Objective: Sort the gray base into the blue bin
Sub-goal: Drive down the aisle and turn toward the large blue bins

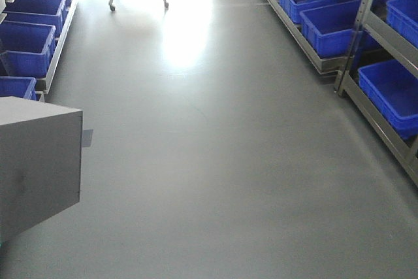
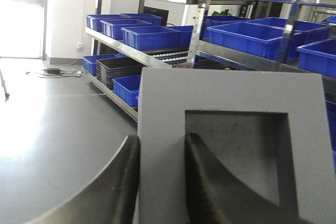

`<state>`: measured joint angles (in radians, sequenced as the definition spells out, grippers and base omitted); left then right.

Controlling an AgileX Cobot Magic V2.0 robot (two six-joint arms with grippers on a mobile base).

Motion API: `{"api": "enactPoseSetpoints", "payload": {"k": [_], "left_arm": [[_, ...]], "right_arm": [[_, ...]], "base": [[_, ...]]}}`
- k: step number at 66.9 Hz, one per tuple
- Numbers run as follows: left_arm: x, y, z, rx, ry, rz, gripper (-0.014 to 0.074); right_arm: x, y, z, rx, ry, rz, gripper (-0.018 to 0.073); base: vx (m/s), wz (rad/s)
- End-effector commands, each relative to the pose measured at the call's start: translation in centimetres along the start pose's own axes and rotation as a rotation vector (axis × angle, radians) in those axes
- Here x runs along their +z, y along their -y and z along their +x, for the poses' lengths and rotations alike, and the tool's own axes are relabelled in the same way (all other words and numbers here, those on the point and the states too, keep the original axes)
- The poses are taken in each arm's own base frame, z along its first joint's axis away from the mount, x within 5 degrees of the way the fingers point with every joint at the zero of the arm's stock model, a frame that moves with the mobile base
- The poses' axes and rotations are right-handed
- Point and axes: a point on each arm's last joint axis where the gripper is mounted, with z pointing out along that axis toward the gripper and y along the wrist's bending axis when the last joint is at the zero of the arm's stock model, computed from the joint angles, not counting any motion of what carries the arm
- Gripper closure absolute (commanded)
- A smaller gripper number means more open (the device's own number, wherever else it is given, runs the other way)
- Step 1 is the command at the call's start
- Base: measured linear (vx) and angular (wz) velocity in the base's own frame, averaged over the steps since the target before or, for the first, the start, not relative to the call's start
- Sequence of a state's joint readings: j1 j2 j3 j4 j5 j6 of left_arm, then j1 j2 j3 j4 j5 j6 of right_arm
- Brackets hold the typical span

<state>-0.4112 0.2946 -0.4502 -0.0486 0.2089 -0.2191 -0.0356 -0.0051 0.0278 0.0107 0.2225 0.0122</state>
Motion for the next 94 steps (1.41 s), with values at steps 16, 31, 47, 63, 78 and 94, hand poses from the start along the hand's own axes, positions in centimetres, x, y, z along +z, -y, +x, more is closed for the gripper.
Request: {"api": "enactPoseSetpoints", "payload": {"k": [16,31,47,63,78,94], "left_arm": [[-0.2,0.47,-1.83,-0.009,0.13,0.034,0.0594],[-0.2,0.47,-1.83,-0.009,0.13,0.034,0.0594],[-0.2,0.47,-1.83,-0.009,0.13,0.034,0.0594],[-0.2,0.47,-1.83,-0.009,0.13,0.034,0.0594],[-0.2,0.47,-1.83,-0.009,0.13,0.034,0.0594],[-0.2,0.47,-1.83,-0.009,0.13,0.034,0.0594]], "right_arm": [[0.13,0.0,-0.51,-0.016,0.052,0.0,0.0564],[0.13,0.0,-0.51,-0.016,0.052,0.0,0.0564],[0.13,0.0,-0.51,-0.016,0.052,0.0,0.0564],[0.13,0.0,-0.51,-0.016,0.052,0.0,0.0564],[0.13,0.0,-0.51,-0.016,0.052,0.0,0.0564],[0.13,0.0,-0.51,-0.016,0.052,0.0,0.0564]], "base": [[0.42,0.1],[0.4,0.06],[0.38,0.03],[0.39,0.05],[0.39,0.09],[0.35,0.13]]}}
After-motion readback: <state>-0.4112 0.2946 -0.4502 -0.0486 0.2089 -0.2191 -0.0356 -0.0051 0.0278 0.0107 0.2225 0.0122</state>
